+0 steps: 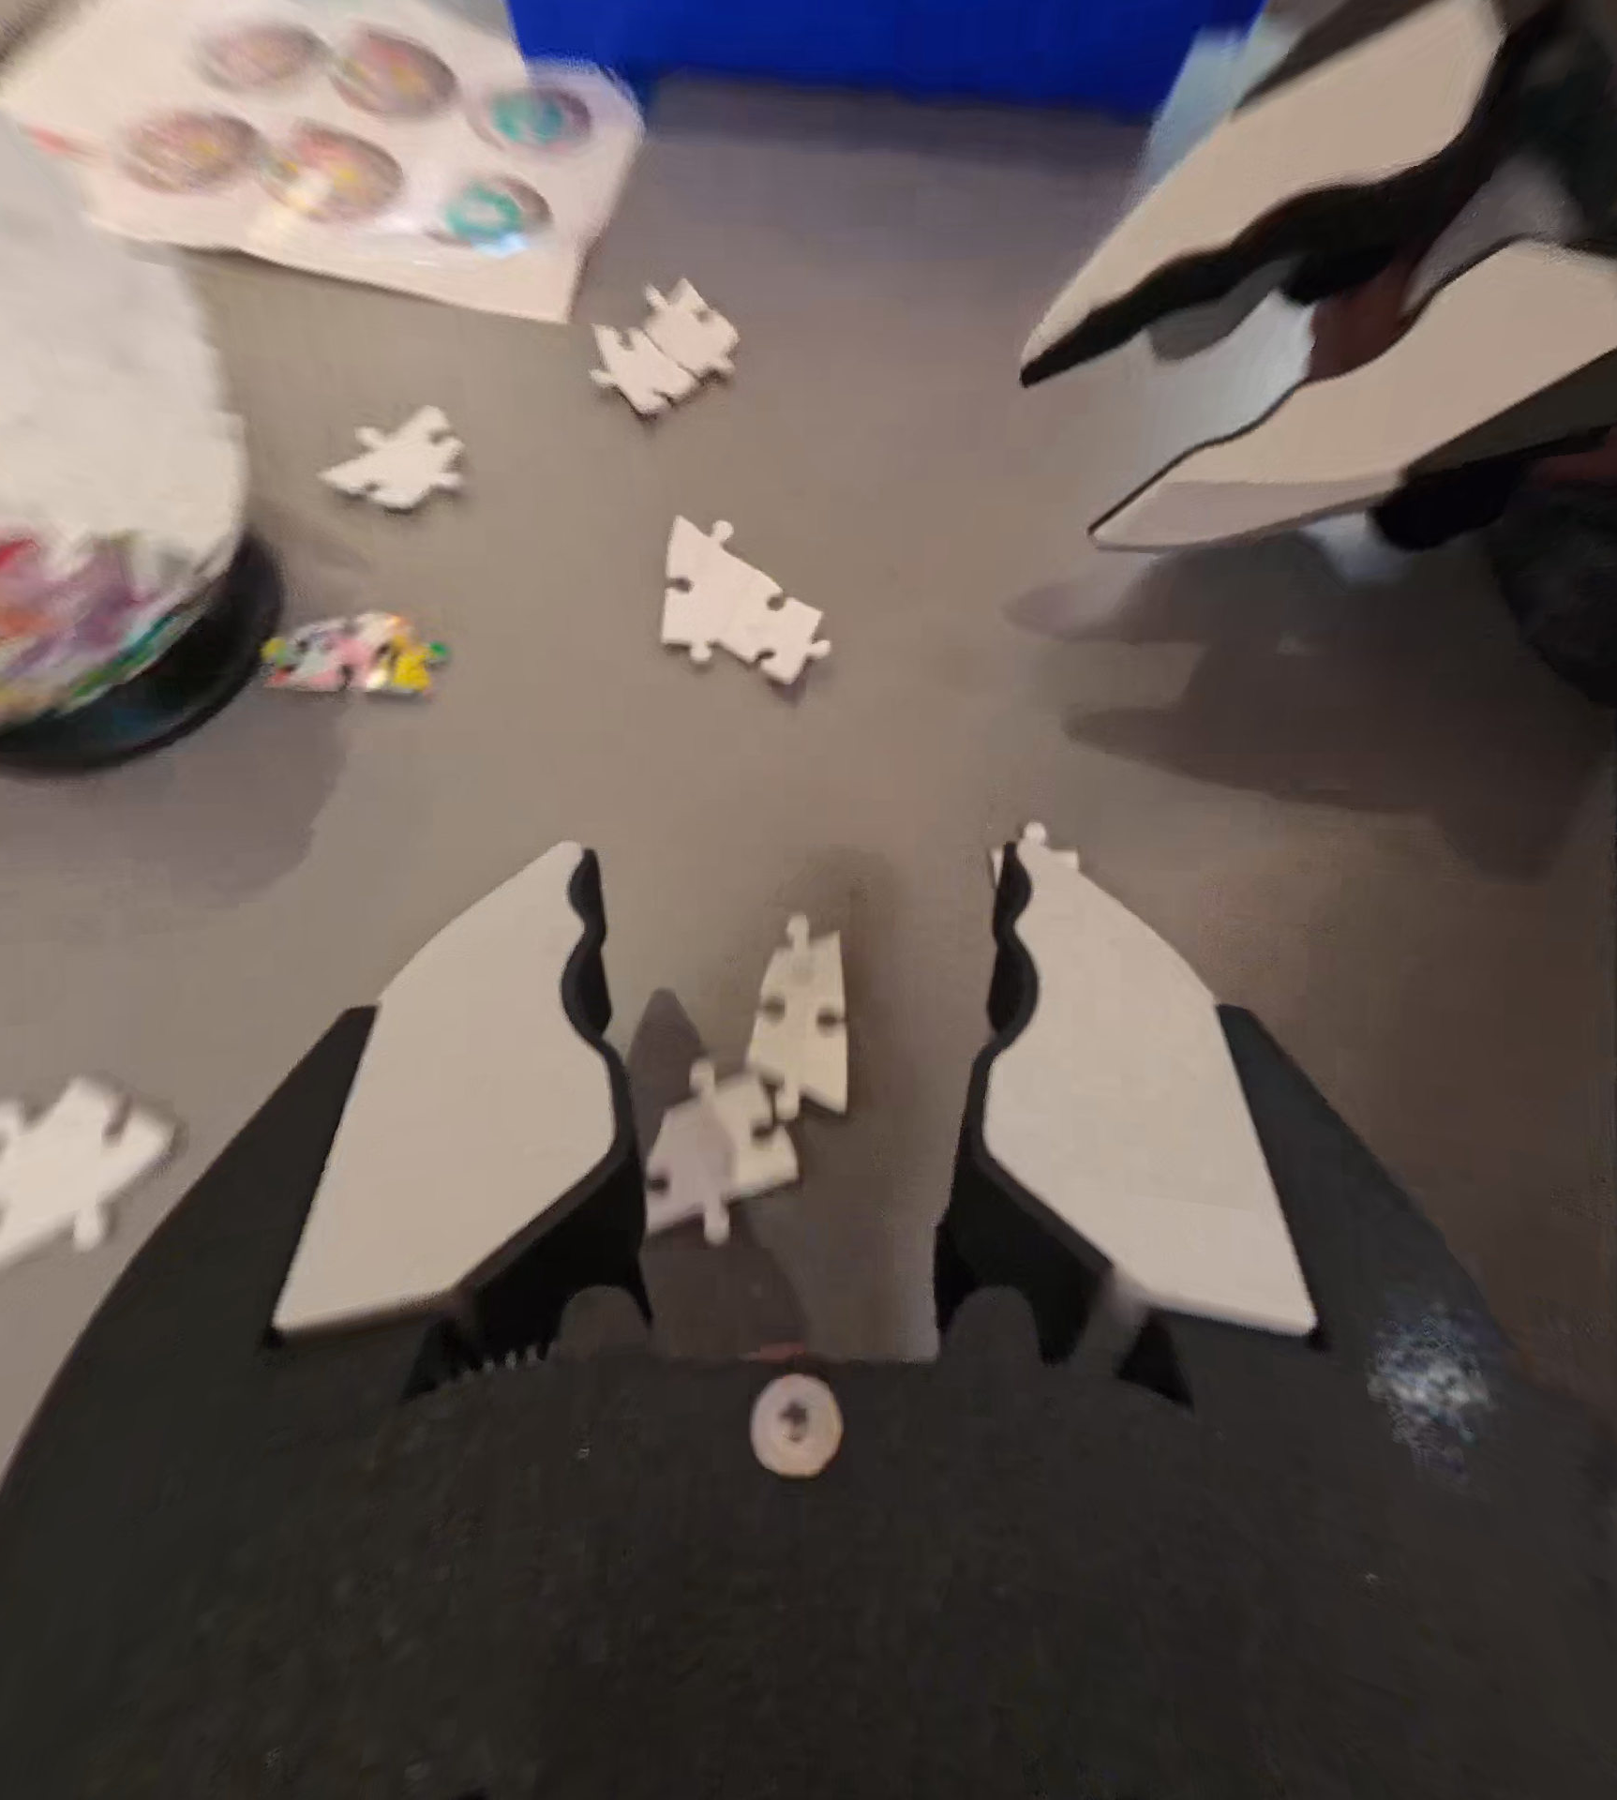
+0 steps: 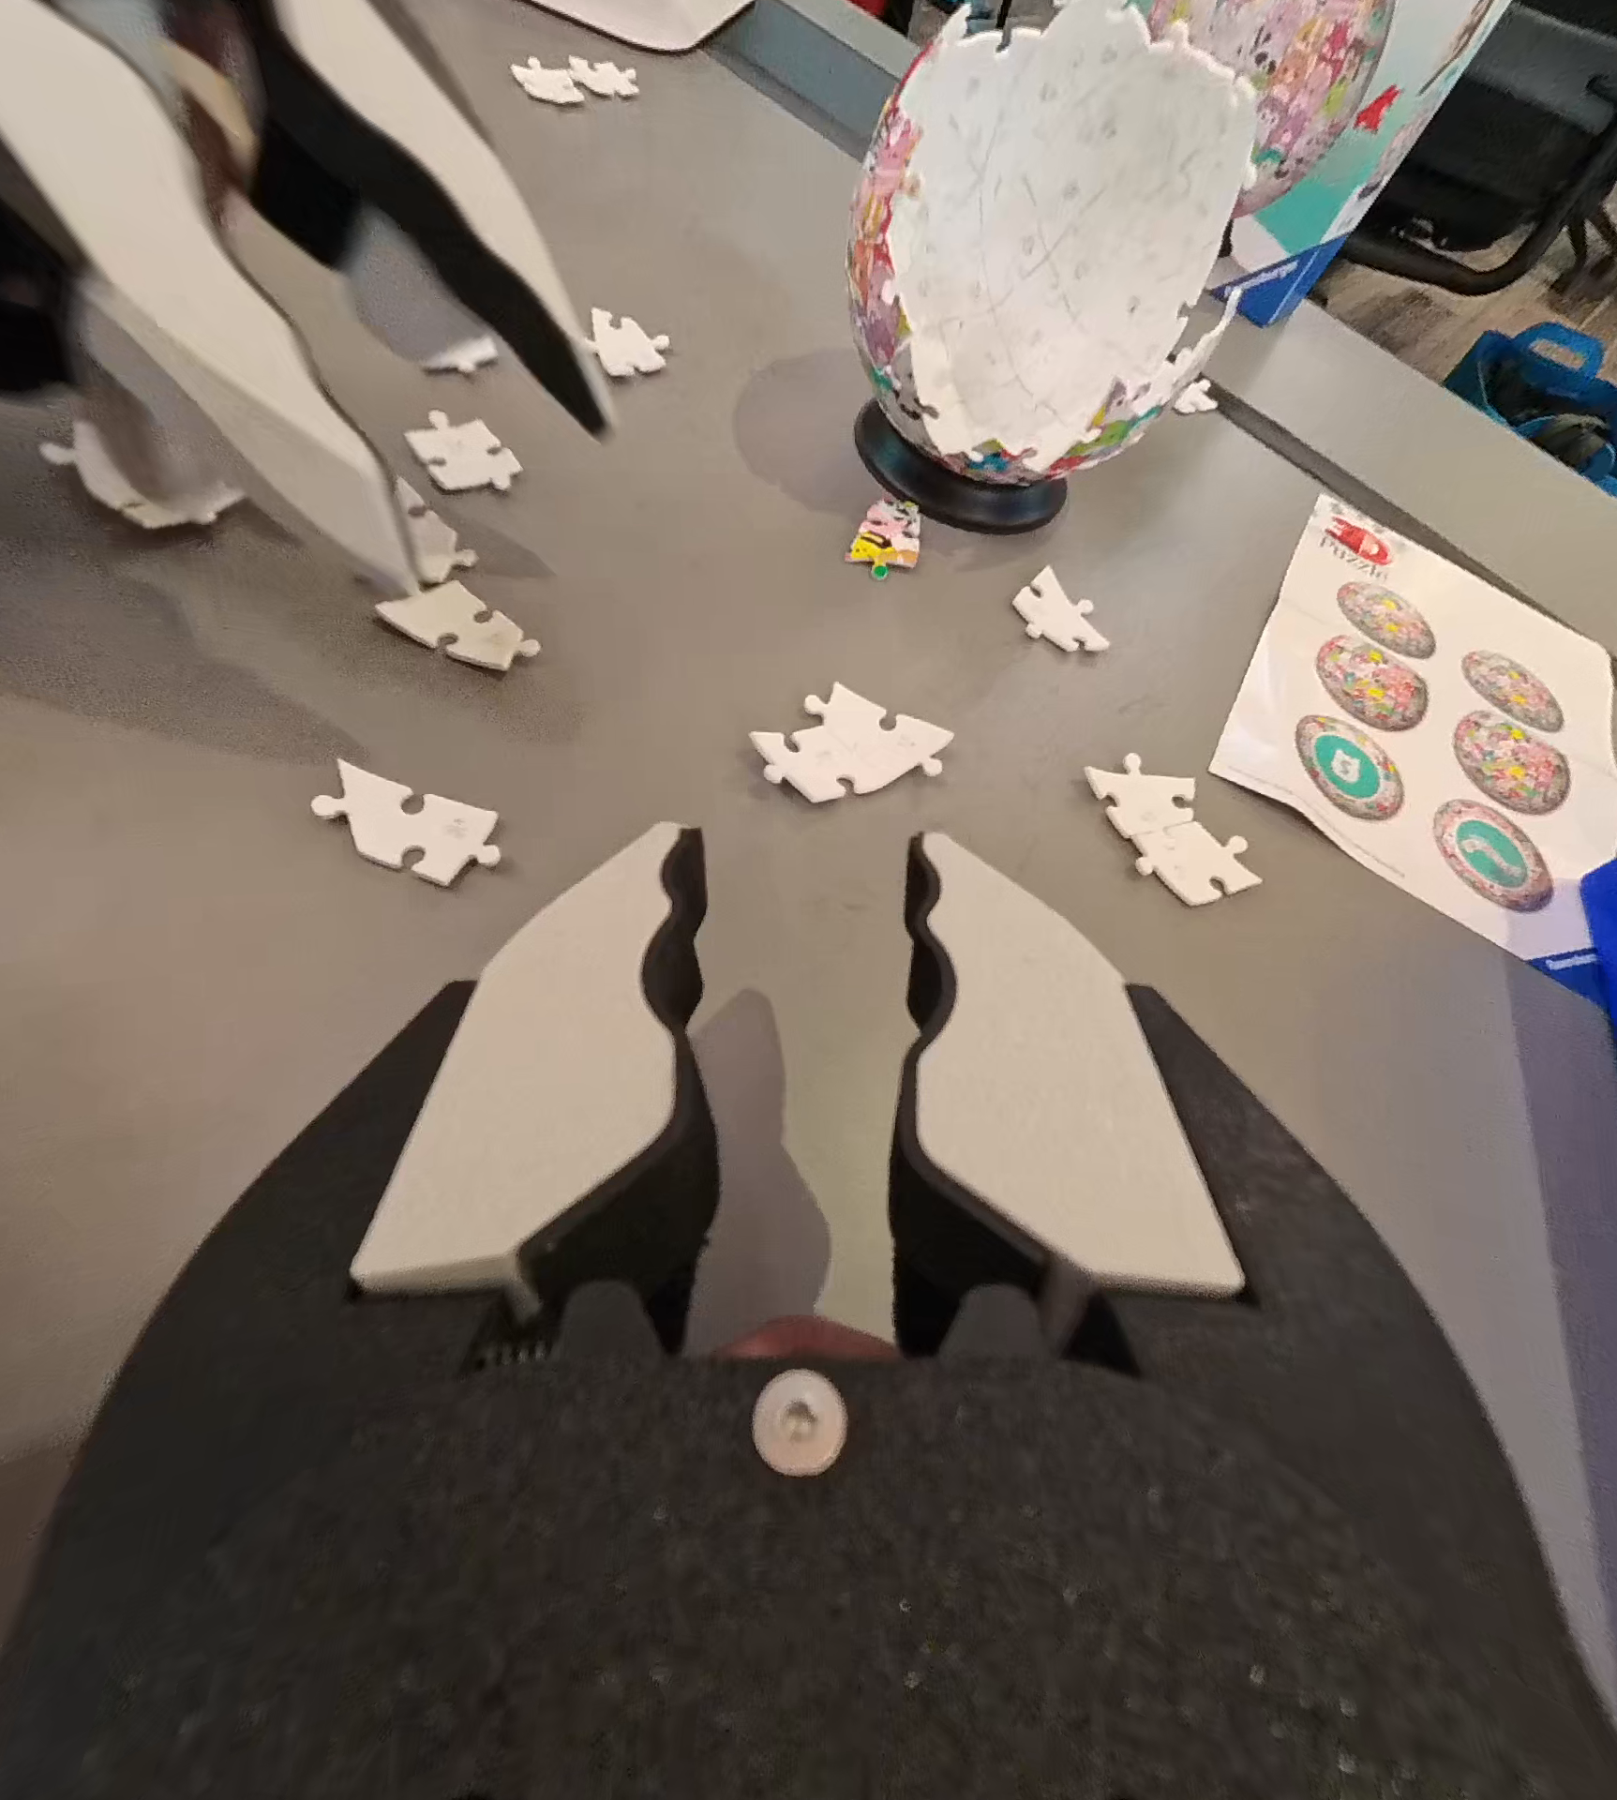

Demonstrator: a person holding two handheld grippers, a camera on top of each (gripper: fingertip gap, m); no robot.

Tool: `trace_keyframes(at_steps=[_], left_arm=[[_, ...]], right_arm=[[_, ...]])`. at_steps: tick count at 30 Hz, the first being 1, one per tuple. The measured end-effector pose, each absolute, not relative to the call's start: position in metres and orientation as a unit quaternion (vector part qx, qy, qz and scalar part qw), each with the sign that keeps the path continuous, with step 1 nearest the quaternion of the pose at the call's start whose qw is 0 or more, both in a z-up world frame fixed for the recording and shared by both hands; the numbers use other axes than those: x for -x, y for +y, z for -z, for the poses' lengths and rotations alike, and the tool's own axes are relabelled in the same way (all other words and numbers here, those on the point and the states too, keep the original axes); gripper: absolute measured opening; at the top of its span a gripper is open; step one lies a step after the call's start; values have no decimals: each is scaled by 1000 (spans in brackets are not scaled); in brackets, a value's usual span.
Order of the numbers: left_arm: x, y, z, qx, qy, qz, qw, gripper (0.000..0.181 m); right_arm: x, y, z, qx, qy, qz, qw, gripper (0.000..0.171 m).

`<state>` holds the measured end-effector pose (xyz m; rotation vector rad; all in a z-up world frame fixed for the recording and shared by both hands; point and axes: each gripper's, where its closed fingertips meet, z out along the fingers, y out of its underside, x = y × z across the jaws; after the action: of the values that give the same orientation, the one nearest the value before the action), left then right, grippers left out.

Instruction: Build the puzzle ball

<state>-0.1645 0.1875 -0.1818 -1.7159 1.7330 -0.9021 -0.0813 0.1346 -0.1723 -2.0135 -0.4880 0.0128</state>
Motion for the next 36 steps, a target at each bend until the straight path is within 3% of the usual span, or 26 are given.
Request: trace_keyframes(at_steps=[7,18,22,26,32,36], left_arm=[[92,190,216,616,701,308,187,80],[86,194,229,571,755,255,197,51],[83,196,215,578,730,282,234,50],[81,191,172,596,648,396,262,50],[95,169,132,599,561,545,173,50],[113,162,142,610,589,517,118,50]], right_arm=[[72,132,166,833,-189,-11,519,37],[55,128,165,833,-163,-38,527,35],[64,130,177,847,-165,-68,500,35],[86,136,169,838,-141,-166,500,32],[91,151,125,765,-275,35,581,28],[112,151,136,747,-421,75,509,31]])
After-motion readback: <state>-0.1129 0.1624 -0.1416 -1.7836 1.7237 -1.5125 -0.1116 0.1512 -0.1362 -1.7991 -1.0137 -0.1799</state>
